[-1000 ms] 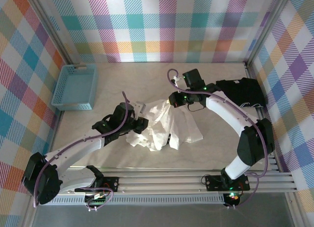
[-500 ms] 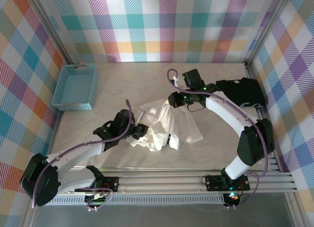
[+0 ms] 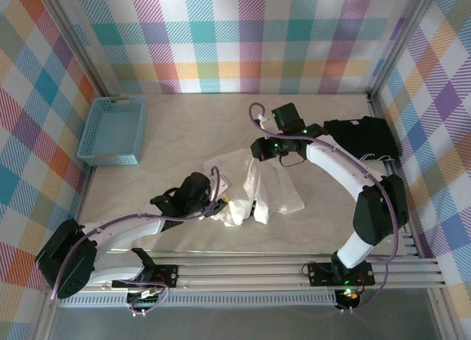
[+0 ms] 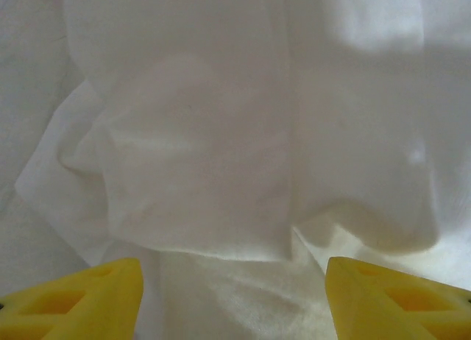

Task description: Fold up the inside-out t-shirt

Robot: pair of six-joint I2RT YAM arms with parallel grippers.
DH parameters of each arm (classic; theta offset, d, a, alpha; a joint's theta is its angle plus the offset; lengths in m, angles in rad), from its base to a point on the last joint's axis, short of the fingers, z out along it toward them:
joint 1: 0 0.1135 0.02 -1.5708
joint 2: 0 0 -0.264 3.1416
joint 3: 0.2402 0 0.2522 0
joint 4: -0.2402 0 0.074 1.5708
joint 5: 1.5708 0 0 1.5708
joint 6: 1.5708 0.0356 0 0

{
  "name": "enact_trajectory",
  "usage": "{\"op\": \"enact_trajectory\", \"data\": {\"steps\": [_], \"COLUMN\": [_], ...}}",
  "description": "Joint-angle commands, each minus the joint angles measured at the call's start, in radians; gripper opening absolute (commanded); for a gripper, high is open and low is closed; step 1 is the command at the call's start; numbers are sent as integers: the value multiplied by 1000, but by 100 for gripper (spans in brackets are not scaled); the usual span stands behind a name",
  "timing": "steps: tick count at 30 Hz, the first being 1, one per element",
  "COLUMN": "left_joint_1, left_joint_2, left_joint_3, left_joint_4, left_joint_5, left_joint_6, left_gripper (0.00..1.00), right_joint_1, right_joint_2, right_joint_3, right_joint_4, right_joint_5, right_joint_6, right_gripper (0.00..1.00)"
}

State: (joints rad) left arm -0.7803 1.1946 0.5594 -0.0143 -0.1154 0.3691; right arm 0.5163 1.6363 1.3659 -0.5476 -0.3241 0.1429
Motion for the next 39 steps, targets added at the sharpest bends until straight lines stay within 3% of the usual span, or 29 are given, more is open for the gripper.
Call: {"op": "enact_trajectory", "data": {"steps": [1, 5, 11, 23, 29, 39], "left_joint_1": [-13, -13, 8, 99, 122, 167], "left_joint_2": [11, 68, 112, 74, 117, 134], "left_joint_3": [14, 47, 91, 126, 166, 199], "left_joint_4": [61, 74, 49, 12, -25, -72], "left_joint_5": [-18, -30, -28, 179, 197, 329], "left_joint_6": [141, 188, 210, 157, 139, 100], "left_gripper": [67, 67, 55, 29, 25, 26], "right_joint_1": [-6, -6, -7, -9, -9, -9], "right_joint_2": [16, 15, 2, -2, -3, 0], "right_joint_3": [35, 29, 19, 15, 12, 10], "right_joint_4": [-5, -2, -5, -3, 0, -1], "right_joint_5": [-36, -36, -28, -25, -27, -27], "right_joint_6": [1, 0, -3, -3, -2, -2], "right_gripper": [0, 0, 0, 0, 0, 0]}}
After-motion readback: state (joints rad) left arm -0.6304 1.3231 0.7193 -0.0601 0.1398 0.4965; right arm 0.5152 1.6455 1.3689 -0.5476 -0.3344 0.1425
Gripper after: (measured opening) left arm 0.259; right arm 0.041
